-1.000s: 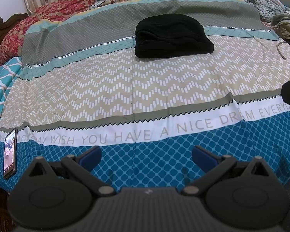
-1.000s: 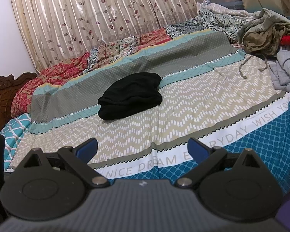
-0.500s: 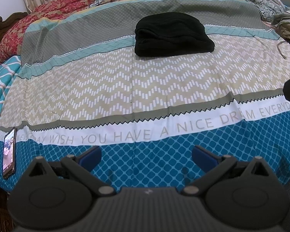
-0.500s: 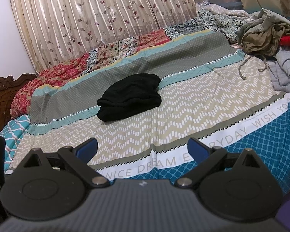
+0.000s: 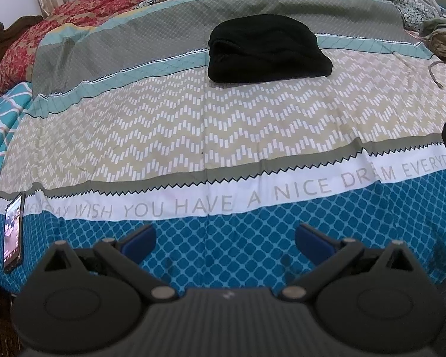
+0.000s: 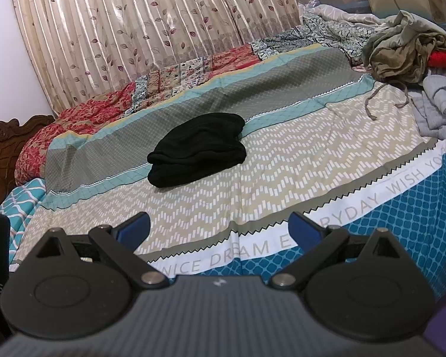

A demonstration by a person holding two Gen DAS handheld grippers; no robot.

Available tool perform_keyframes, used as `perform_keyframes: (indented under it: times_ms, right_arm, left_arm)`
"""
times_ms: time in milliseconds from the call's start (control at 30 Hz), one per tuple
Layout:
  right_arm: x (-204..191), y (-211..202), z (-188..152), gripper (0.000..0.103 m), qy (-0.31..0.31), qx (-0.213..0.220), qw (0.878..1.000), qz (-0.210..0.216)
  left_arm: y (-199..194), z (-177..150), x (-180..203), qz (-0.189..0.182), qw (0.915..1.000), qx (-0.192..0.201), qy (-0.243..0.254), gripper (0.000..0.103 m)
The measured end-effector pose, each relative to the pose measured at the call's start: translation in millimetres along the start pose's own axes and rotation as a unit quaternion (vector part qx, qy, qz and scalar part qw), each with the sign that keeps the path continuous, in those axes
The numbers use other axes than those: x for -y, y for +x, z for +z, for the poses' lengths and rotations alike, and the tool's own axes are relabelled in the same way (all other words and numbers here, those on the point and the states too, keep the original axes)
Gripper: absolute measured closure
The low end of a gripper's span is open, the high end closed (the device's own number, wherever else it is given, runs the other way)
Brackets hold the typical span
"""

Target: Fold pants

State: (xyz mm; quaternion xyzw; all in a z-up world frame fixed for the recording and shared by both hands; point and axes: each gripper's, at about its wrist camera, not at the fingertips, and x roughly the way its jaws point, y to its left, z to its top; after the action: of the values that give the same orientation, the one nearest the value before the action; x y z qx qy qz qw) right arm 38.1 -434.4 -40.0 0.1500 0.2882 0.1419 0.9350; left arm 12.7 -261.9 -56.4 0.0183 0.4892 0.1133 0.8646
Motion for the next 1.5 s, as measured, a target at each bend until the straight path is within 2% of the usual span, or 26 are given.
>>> perform_keyframes:
  times_ms: [767, 1167, 1500]
  right_arm:
    - [0, -1, -2, 0.003, 0.002, 0.004, 1.000, 0.000]
    - [7, -10, 19, 0.003, 0.011, 0.041, 0.999, -0.007]
    - [12, -15, 37, 0.003, 0.015, 0.056, 0.998, 0.011]
  left_arm:
    - [0, 1, -1, 0.000, 1.0000, 0.004, 0.000, 0.000]
    - [-13, 26, 1, 0.004, 0.9996, 0.026, 0.008, 0.000]
    - [-29, 51, 14, 0.009, 0.9984, 0.050, 0.025, 0.000]
